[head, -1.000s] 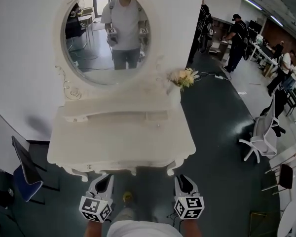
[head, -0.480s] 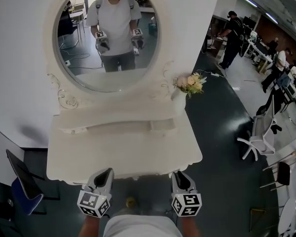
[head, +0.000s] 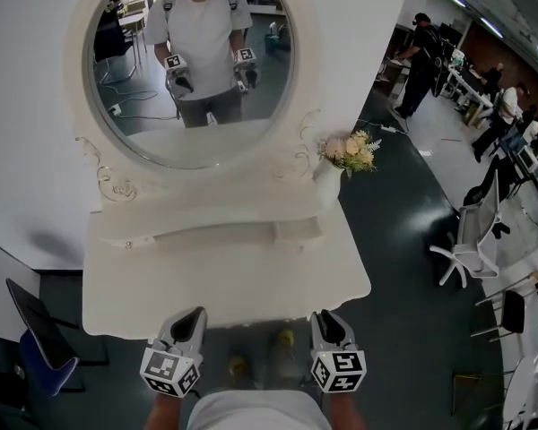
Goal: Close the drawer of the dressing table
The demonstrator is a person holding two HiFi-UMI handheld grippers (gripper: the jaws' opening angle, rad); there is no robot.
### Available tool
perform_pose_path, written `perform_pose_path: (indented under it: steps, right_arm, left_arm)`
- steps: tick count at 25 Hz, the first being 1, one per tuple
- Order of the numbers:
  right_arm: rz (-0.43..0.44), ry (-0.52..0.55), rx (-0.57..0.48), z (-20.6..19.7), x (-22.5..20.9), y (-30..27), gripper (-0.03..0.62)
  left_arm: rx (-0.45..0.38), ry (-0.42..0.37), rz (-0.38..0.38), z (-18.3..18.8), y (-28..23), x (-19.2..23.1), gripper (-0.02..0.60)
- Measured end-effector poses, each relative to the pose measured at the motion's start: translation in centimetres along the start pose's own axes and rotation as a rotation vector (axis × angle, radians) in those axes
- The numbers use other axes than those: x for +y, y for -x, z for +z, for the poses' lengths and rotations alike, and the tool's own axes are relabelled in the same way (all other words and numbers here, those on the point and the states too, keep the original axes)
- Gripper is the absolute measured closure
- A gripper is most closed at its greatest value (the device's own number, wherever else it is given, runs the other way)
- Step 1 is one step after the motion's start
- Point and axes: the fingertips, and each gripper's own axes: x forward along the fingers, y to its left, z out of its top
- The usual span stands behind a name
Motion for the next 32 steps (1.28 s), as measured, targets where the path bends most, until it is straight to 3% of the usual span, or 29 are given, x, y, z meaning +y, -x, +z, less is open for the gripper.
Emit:
perform_pose_path:
  steps: [14,32]
  right_arm:
    - [0.048,0.041,0.044,1.0,-4.0,-7.6,0.525]
    - [0.086,-0.024,0.099,-0.5,-8.1,-15.9,0.525]
  left_arm:
    - [0.032,-0.002,0.064,0.2,-6.7,2.1,0.583]
    - [0.111,0.027,0.097,-2.9,-14.8,4.2,0.583]
